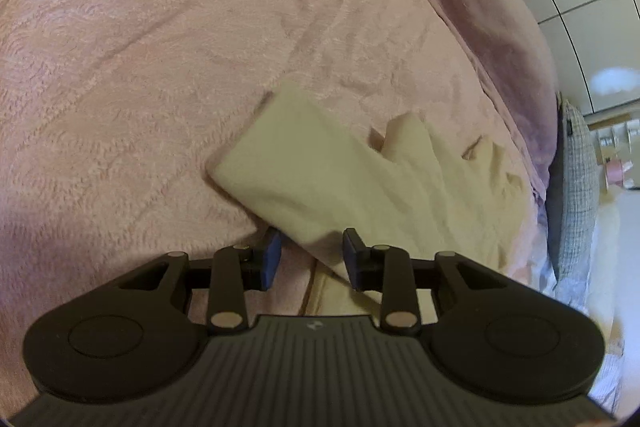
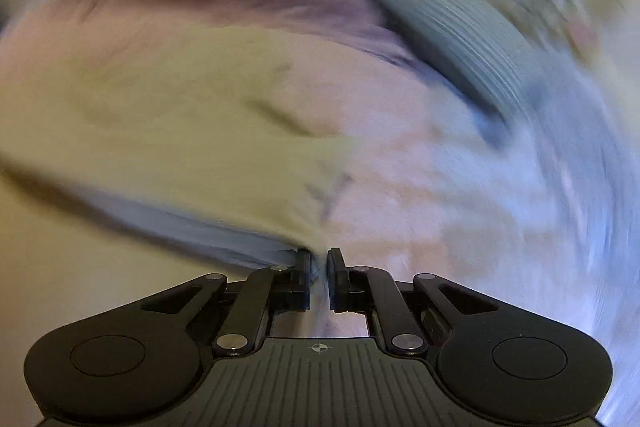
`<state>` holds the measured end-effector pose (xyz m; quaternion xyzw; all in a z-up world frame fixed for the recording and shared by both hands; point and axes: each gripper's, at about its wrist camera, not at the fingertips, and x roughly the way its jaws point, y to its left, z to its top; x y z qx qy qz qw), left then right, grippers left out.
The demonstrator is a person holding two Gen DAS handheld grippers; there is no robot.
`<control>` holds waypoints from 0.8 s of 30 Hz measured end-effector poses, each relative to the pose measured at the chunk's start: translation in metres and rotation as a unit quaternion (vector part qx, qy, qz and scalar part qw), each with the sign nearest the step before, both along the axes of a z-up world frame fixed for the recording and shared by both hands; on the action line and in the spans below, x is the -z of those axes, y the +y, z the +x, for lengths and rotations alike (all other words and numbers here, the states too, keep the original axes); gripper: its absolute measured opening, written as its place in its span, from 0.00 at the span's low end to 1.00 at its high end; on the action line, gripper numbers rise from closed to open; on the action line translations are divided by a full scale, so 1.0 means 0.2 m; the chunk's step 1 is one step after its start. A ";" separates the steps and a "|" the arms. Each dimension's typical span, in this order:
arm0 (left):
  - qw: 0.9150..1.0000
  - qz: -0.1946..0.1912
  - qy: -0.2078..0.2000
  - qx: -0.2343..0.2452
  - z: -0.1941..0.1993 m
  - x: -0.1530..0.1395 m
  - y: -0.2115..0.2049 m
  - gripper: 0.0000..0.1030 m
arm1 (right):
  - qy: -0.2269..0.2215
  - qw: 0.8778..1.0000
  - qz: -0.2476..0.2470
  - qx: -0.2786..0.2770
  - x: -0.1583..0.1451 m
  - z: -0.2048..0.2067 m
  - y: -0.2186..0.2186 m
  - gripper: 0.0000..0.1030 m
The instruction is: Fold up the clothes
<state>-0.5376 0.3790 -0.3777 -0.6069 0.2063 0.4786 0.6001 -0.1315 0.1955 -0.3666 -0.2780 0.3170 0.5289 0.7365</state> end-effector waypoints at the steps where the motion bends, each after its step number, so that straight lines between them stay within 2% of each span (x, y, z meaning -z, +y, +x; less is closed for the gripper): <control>1: 1.000 0.002 0.006 0.002 0.01 0.00 -0.01 0.27 | 0.053 0.998 0.003 0.040 0.01 0.09 -0.02 0.07; 2: 1.000 0.004 0.012 0.004 0.03 0.01 -0.02 0.28 | 0.104 0.992 -0.005 0.072 0.04 0.16 -0.03 0.07; 4: 1.000 0.008 0.023 0.004 0.04 0.01 -0.03 0.28 | 0.214 0.968 -0.024 0.130 0.13 0.31 -0.05 0.07; 5: 1.000 0.009 0.026 0.002 0.05 0.00 -0.04 0.28 | 0.252 0.956 -0.025 0.149 0.14 0.36 -0.05 0.07; 7: 0.999 0.009 0.030 -0.001 0.05 0.00 -0.05 0.28 | 0.293 0.942 -0.032 0.160 0.11 0.44 -0.05 0.09; 9: 0.999 0.008 0.033 -0.003 0.05 -0.01 -0.05 0.28 | 0.288 0.944 -0.049 0.155 0.05 0.50 -0.04 0.11; 11: 0.999 0.007 0.032 -0.005 0.04 -0.01 -0.06 0.28 | 0.262 0.951 -0.066 0.151 -0.03 0.54 -0.04 0.12; 12: 0.999 0.007 0.031 -0.006 0.04 -0.02 -0.06 0.28 | 0.253 0.954 -0.059 0.149 -0.07 0.56 -0.04 0.12; 15: 0.999 0.007 0.030 -0.013 0.04 -0.01 -0.07 0.28 | 0.261 0.955 0.008 0.143 -0.15 0.58 0.00 0.12; 17: 0.999 0.007 0.031 -0.017 0.05 -0.01 -0.07 0.28 | 0.276 0.953 0.046 0.118 -0.14 0.56 0.08 0.12; 20: 0.999 0.008 0.031 -0.020 0.05 -0.01 -0.07 0.28 | 0.261 0.959 0.079 0.073 -0.08 0.48 0.23 0.12; 24: 0.999 0.008 0.032 -0.017 0.05 -0.02 -0.06 0.28 | 0.191 0.977 -0.002 0.096 0.16 0.46 0.37 0.12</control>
